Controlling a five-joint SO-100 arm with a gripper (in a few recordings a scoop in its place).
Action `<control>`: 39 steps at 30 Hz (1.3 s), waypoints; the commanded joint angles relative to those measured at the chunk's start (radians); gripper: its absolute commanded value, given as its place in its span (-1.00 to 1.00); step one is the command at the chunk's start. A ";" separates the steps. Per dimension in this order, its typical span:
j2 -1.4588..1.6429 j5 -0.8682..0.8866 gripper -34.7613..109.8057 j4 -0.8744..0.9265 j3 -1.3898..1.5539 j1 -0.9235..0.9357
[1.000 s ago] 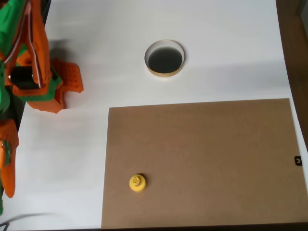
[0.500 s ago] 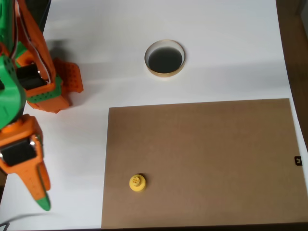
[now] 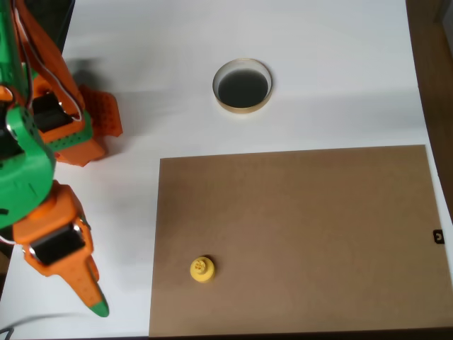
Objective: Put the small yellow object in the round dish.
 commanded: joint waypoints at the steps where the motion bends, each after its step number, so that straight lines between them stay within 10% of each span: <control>1: -0.035 0.008 -0.23 0.025 -0.107 -0.028; 39: -0.538 0.118 -0.17 0.169 -0.453 -0.351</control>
